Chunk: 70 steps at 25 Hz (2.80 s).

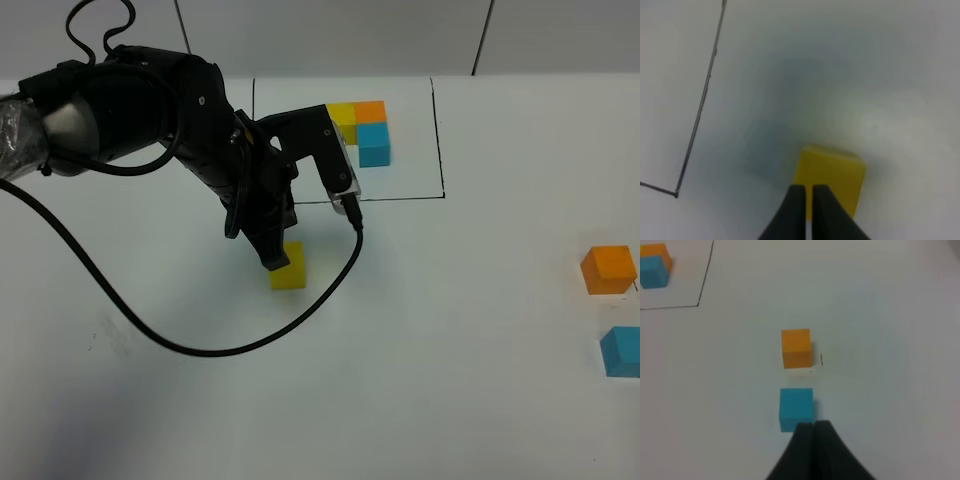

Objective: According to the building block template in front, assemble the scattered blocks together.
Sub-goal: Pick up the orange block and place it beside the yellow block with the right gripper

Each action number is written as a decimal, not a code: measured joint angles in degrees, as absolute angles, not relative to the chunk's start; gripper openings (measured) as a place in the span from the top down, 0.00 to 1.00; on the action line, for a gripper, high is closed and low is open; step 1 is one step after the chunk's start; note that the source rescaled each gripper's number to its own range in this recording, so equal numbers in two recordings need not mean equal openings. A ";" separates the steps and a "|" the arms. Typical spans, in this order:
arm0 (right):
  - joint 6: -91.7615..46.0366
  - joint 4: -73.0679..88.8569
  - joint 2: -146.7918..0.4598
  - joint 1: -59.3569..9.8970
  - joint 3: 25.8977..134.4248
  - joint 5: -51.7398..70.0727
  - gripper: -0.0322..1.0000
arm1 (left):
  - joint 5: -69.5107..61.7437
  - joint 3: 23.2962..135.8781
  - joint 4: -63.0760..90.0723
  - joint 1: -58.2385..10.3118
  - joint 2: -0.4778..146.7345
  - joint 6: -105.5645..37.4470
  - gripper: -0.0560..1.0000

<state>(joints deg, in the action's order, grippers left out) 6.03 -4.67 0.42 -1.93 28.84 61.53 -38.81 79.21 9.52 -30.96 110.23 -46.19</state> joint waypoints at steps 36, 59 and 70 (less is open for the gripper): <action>6.03 -4.67 0.42 -1.93 28.84 61.53 0.97 | -44.23 59.01 -10.89 -8.19 87.98 7.75 0.94; 6.05 -4.67 0.42 -1.93 28.84 61.53 0.97 | -62.96 30.55 -5.05 6.32 37.07 9.40 0.95; 6.05 -4.67 0.42 -1.93 28.84 61.53 0.97 | -61.18 29.42 -0.85 6.32 31.23 5.55 0.95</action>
<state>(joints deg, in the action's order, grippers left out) 6.05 -4.67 0.42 -1.93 28.84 61.53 -61.18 29.42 -0.85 6.32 31.23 5.55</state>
